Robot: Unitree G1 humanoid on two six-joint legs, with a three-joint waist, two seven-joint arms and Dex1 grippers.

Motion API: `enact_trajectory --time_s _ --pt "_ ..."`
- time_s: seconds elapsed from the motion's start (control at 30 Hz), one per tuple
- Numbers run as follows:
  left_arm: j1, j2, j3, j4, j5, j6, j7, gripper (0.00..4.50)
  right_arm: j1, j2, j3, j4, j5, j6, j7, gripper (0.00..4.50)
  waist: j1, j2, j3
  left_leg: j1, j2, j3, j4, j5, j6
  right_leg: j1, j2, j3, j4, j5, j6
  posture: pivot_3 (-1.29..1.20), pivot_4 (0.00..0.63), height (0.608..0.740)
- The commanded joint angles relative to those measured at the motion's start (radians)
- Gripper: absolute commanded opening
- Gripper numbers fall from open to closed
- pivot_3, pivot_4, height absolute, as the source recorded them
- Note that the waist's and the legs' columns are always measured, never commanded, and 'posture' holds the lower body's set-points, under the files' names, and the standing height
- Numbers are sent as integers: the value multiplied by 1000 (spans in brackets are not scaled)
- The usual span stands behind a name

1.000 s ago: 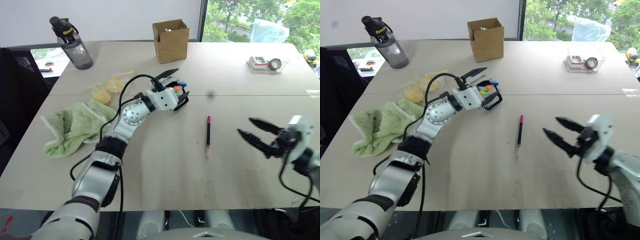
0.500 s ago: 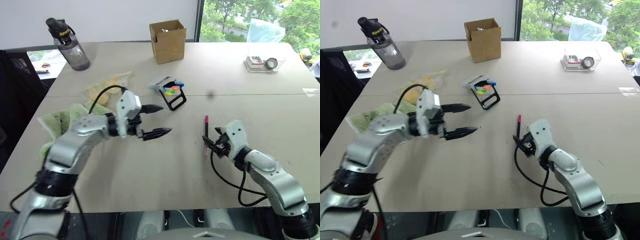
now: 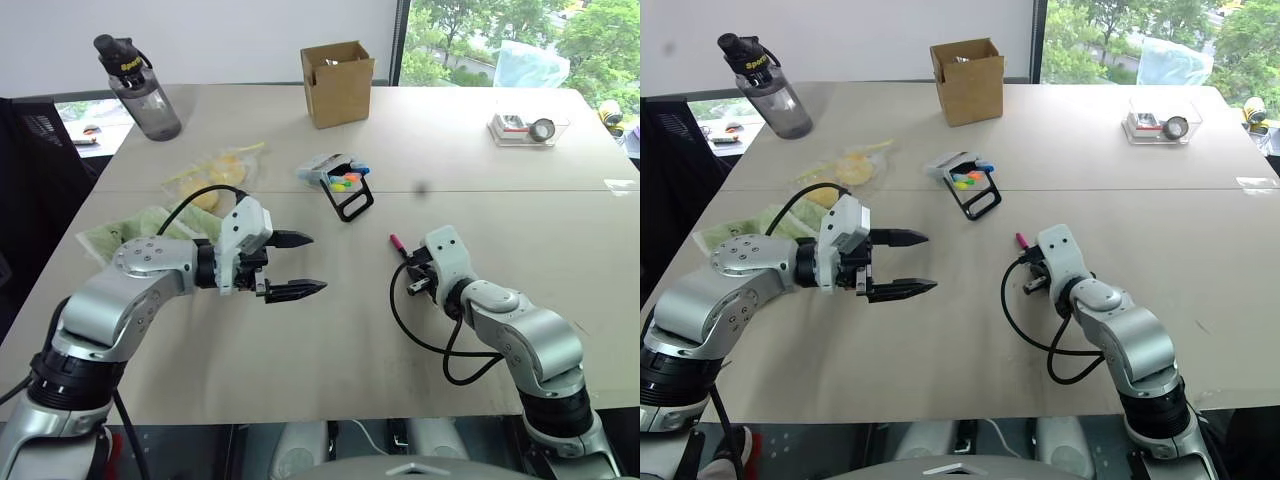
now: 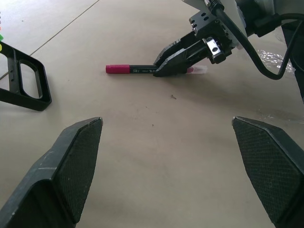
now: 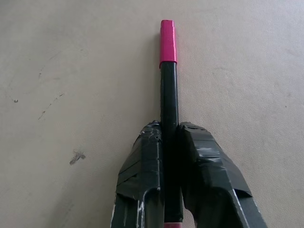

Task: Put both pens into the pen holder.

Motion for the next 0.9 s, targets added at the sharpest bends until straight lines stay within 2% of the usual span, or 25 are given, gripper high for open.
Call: enact_trajectory --time_s 0.03,0.1,0.27,0.4,0.5,0.7,0.73,0.77,0.9 --pt "-31 -137 88 21 -119 43 104 4500 27 -21 -21 1 -17 10 -10 23 3 0 0 0 0 0 0 0 0 0 0 0 0 0 0 0 150 736" --pt "-26 -233 104 39 -164 80 180 4500 28 -13 -39 -11 -6 -88 12 23 6 -1 0 0 0 0 0 0 0 0 -1 0 0 0 0 0 150 736" --pt "-1 -523 196 86 -381 154 397 4500 65 28 -89 -69 84 -379 143 23 -3 -2 0 -1 0 -1 0 -1 2 0 -1 0 0 0 0 0 150 736" --pt "2 -663 234 112 -473 161 499 4500 104 18 -69 -111 162 -541 285 23 -9 -2 0 0 1 -2 0 -1 2 0 -1 0 0 0 0 0 150 736" --pt "-8 -733 225 119 -503 166 540 4500 123 21 -55 -130 209 -578 327 23 -8 -2 0 0 1 -4 0 -1 2 0 0 -1 1 0 0 0 150 736" --pt "-4 -756 180 107 -509 192 536 4500 117 25 -54 -136 278 -618 363 23 -6 -2 0 0 -1 -4 0 -1 2 1 1 -1 1 0 0 0 150 736" --pt "-3 -756 173 103 -507 196 530 3993 116 23 -54 -136 287 -620 365 23 -6 -2 0 0 -1 -4 0 -1 1 1 1 -1 1 0 0 0 150 736" --pt "-2 -757 169 100 -508 198 529 3768 115 20 -52 -136 293 -622 367 23 -6 -2 0 0 -1 -4 0 -1 1 1 1 -1 1 0 0 0 150 736" --pt "3 -757 155 92 -523 213 516 1832 114 10 -48 -134 310 -621 368 23 -6 -2 0 0 -1 -4 0 0 0 0 1 -1 0 0 0 0 150 736"
